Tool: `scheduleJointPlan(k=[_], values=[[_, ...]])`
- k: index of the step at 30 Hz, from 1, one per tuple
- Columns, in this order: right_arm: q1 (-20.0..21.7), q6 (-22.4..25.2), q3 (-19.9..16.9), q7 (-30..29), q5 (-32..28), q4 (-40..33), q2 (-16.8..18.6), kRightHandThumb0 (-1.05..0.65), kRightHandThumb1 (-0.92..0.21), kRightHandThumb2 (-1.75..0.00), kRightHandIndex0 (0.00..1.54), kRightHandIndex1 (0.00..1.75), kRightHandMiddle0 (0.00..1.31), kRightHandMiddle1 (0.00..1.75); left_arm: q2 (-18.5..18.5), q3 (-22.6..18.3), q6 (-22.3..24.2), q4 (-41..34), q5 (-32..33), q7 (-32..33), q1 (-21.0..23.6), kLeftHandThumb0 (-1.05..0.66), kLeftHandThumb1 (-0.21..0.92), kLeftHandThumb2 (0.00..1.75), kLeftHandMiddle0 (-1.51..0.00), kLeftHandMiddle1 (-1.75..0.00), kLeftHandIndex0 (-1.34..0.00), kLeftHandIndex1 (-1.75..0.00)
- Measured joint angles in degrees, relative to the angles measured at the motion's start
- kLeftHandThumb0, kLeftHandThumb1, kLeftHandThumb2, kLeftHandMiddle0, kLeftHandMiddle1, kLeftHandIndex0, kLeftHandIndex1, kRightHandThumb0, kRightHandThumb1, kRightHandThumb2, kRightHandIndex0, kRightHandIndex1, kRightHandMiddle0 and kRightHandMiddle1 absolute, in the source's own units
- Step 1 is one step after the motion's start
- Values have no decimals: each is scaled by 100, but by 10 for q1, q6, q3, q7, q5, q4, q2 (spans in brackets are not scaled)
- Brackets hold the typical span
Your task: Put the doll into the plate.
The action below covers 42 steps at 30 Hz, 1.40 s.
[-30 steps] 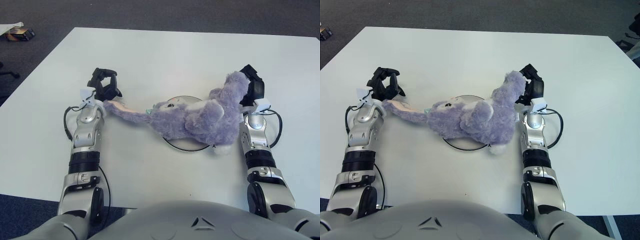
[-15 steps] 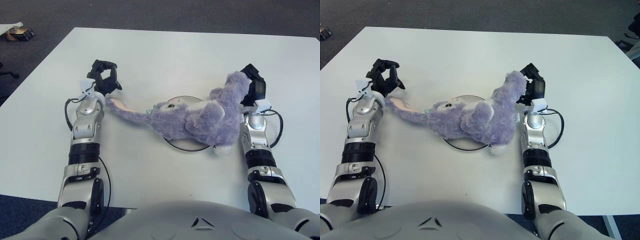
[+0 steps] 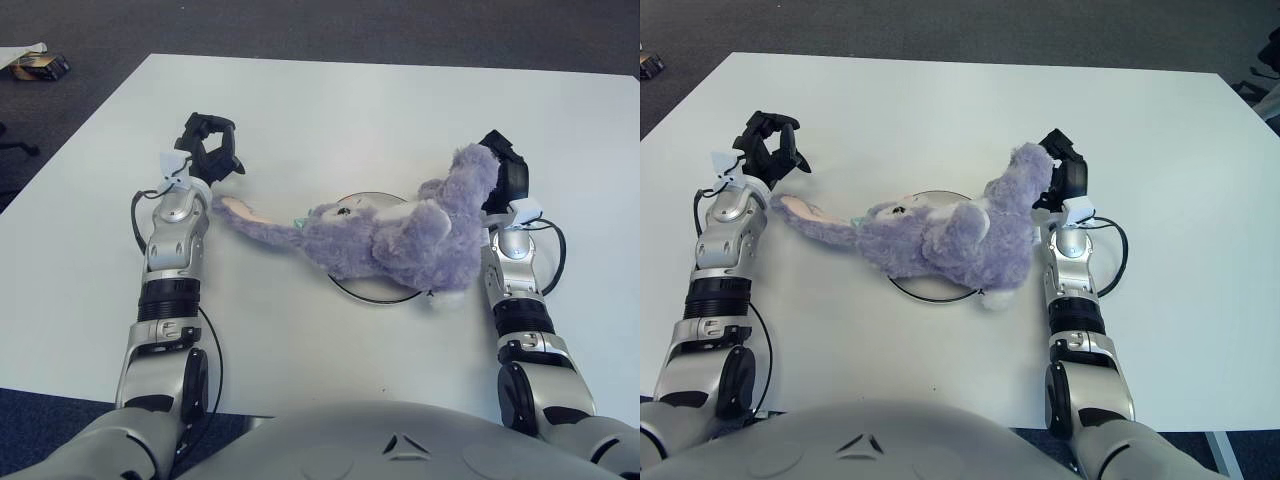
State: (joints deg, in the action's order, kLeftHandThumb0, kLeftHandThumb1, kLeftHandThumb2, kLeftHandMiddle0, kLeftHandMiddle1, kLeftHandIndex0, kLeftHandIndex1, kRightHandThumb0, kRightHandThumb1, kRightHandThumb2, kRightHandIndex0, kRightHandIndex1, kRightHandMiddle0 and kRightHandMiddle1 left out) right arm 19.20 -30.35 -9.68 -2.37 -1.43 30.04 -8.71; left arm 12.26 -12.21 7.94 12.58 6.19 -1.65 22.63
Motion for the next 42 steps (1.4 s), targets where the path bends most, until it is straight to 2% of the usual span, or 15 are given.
scheduleJointPlan(k=[12, 23, 42], values=[[-2, 51, -3, 5, -7, -12, -1, -53, -22, -144, 127, 175, 70, 175, 2, -2, 1, 15, 2, -5, 6, -38, 68, 85, -100, -175, -34, -175], [-5, 87, -4, 5, -11, -22, -4, -52, -23, -142, 118, 175, 69, 175, 8, -2, 0, 27, 2, -9, 12, -38, 68, 85, -100, -175, -34, -175], [-23, 204, -7, -1, -25, -86, 2, -50, -26, -138, 113, 175, 66, 175, 12, -3, -1, 42, 7, -19, 17, -38, 68, 85, -99, -175, -34, -175]])
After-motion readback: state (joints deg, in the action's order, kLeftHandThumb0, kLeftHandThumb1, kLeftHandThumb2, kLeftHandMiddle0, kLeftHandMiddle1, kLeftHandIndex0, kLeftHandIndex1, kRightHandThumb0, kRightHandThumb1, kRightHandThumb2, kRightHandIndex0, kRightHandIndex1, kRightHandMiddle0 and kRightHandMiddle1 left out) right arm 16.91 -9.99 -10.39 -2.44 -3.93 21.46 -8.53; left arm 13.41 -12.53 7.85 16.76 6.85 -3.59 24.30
